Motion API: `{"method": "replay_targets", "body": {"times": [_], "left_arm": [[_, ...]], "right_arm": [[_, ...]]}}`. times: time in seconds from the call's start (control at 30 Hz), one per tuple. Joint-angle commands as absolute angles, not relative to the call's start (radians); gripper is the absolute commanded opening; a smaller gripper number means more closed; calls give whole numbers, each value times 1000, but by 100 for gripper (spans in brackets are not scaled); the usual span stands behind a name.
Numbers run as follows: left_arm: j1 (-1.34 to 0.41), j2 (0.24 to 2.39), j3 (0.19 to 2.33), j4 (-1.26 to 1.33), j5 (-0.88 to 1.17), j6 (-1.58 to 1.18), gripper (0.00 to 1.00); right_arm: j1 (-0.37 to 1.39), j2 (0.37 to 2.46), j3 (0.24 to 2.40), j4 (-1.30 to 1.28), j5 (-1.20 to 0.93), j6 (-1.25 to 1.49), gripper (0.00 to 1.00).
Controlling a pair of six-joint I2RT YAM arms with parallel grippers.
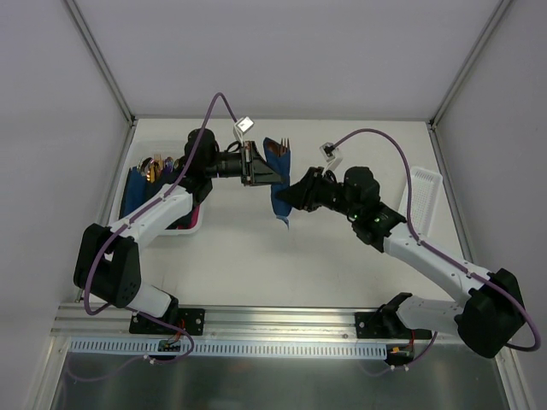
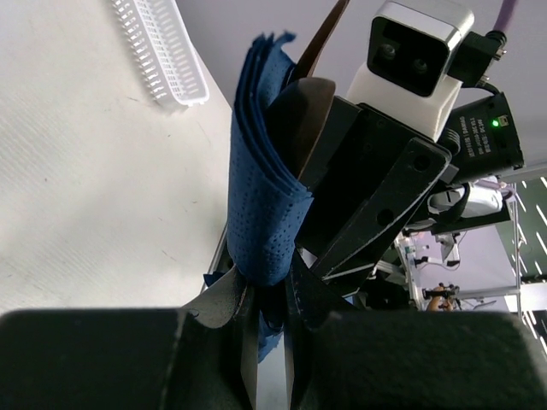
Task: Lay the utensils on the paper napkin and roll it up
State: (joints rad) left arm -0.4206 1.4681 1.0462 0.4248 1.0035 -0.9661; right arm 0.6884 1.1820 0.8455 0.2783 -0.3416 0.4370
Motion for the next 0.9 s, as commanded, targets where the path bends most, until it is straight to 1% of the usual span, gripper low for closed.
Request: {"method": "replay_targets", "body": {"times": [0.0, 0.03, 0.13, 0.17, 0.2, 0.23, 0.3, 0.33, 0.4, 0.47, 0.53, 0.57, 0.67, 0.73, 0.87], "left_arm": [[-454, 1448, 1040, 543, 1080, -1016, 0], [-454, 1447, 1040, 552, 1081, -1012, 0], [-456, 1440, 1042, 517, 1085, -973, 0], [-456, 1433, 1046, 490, 1083, -951, 2], [-457, 1427, 1058, 459, 1078, -902, 6], [-456, 1422, 1065, 430, 1075, -872, 15], [-456, 1398, 1086, 318, 1065, -774, 21], [-456, 1388, 1094, 281, 1051, -744, 28], [-454, 1361, 1098, 215, 1039, -691, 34], [-451, 1336, 1097, 187, 1019, -673, 43], [-442, 1324, 1089, 169, 1014, -666, 46], [-440, 1310, 1085, 164, 1008, -664, 49], [-428, 1281, 1071, 140, 988, -650, 54], [-420, 1270, 1060, 115, 977, -632, 60], [-417, 1259, 1057, 74, 959, -603, 63]], "right_arm": [[681, 1175, 822, 386, -393, 468, 10], [681, 1175, 818, 403, -397, 474, 1], [681, 1172, 801, 437, -407, 480, 0], [681, 1172, 795, 448, -408, 485, 0], [681, 1166, 790, 452, -402, 483, 0], [681, 1161, 784, 459, -399, 485, 0], [680, 1146, 773, 474, -396, 486, 0], [681, 1141, 770, 477, -396, 486, 0], [681, 1131, 762, 495, -393, 495, 0], [681, 1120, 753, 523, -390, 503, 0], [681, 1120, 744, 549, -399, 521, 0], [681, 1120, 741, 573, -402, 528, 0], [681, 1115, 733, 604, -403, 548, 0], [681, 1114, 738, 607, -408, 554, 0], [683, 1112, 752, 621, -417, 569, 0]]}}
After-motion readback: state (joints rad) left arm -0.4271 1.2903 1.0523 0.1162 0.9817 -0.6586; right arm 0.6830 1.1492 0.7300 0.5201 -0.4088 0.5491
